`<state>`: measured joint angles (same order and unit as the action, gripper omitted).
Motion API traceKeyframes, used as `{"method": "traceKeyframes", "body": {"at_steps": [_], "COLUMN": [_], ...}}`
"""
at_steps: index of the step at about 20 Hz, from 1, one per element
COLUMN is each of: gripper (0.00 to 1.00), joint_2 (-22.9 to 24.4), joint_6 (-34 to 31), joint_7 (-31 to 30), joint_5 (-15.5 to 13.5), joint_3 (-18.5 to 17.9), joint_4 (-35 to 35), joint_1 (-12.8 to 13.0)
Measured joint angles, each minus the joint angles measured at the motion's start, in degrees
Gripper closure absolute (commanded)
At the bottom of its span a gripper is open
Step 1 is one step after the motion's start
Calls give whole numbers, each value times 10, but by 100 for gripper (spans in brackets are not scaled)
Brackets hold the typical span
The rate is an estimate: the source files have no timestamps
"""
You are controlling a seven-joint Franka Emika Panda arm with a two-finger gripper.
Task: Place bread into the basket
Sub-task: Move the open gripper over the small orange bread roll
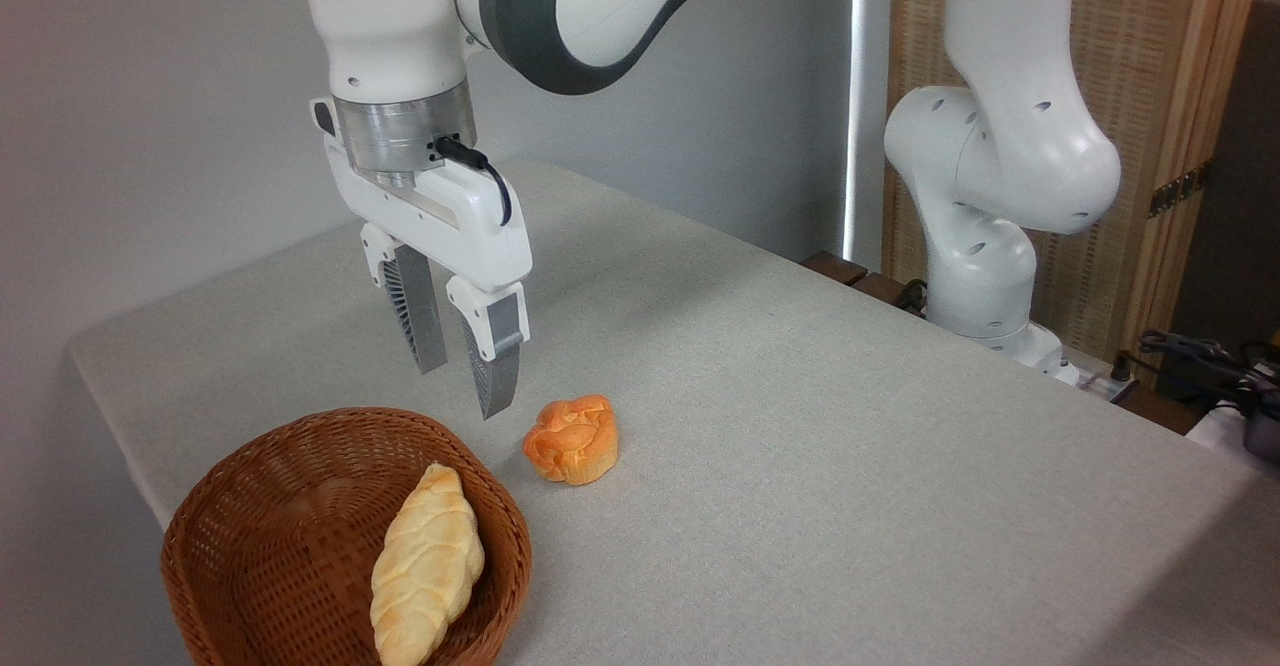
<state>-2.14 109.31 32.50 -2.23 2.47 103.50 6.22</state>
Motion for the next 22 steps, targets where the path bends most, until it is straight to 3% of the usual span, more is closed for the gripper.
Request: {"method": "traceKeyframes", "body": {"at_steps": [4, 12, 17, 22], "gripper": [0, 0, 0, 0], "joint_2": [-1, -5, -5, -12], "joint_6": [0, 1, 43, 99], "joint_7": [-64, -98, -212, -277], "joint_5": [0, 0, 0, -1], "joint_3": [0, 0, -30, -49], "joint_4": [0, 0, 0, 0], "joint_1": [0, -2, -5, -7]}}
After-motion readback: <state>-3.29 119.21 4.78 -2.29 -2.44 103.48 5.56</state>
